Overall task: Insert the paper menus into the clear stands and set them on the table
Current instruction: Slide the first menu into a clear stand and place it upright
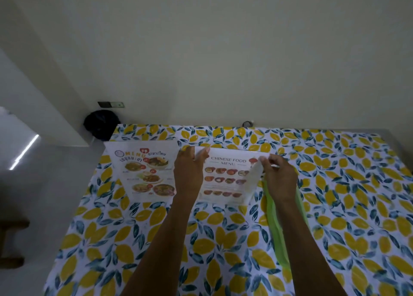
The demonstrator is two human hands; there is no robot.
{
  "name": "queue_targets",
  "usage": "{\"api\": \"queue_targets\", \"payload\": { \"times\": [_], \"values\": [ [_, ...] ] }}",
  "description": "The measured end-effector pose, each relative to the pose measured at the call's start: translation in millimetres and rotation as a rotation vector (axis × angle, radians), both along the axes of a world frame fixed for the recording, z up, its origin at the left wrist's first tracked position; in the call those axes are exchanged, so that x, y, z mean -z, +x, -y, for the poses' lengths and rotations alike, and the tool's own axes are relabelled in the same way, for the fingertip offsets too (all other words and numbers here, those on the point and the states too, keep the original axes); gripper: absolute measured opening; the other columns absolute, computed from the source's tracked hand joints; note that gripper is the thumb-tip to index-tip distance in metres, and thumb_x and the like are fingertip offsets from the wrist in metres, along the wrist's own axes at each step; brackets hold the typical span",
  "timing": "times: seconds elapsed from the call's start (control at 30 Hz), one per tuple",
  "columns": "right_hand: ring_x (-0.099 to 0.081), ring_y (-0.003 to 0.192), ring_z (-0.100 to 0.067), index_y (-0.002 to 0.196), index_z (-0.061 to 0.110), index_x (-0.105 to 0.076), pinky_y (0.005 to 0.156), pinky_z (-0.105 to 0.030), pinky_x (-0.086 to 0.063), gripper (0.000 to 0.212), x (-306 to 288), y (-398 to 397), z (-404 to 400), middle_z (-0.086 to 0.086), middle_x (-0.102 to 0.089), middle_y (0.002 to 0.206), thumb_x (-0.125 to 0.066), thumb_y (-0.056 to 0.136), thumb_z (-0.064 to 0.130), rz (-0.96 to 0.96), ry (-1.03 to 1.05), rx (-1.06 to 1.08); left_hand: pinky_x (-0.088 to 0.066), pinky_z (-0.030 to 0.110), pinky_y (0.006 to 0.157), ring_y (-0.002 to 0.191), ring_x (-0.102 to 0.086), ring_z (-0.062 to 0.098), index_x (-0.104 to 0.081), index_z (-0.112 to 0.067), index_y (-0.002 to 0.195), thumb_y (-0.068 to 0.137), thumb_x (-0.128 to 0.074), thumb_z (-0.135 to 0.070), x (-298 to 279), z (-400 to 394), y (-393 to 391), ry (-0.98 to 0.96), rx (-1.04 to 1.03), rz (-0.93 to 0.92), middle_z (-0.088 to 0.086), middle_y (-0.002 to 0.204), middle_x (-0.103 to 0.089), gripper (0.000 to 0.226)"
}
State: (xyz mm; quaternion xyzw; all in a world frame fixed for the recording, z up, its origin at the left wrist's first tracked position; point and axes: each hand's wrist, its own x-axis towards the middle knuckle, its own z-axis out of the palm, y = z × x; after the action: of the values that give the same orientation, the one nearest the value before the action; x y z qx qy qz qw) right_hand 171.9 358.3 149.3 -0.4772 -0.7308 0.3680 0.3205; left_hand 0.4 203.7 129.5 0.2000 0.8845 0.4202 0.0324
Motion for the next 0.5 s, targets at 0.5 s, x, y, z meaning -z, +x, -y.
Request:
{"api": "queue_targets", "payload": {
  "times": [0.5],
  "values": [
    [-0.059, 0.081, -0.014, 0.1, 0.009, -0.068, 0.072, -0.024, -0.038, 0.026, 29, -17, -27, -0.009, -0.069, 0.101, -0.06, 0.094, 0.033, 0.095, 0.057, -0.082, -0.034, 0.031, 0.077, 0.106, -0.06, 0.022, -0.061, -0.021, 0.118, 0.096, -0.048, -0.055, -5, -14, 7, -0.119, -0.124, 0.063, -0.001, 0.117, -0.061, 0.042]
  ]
}}
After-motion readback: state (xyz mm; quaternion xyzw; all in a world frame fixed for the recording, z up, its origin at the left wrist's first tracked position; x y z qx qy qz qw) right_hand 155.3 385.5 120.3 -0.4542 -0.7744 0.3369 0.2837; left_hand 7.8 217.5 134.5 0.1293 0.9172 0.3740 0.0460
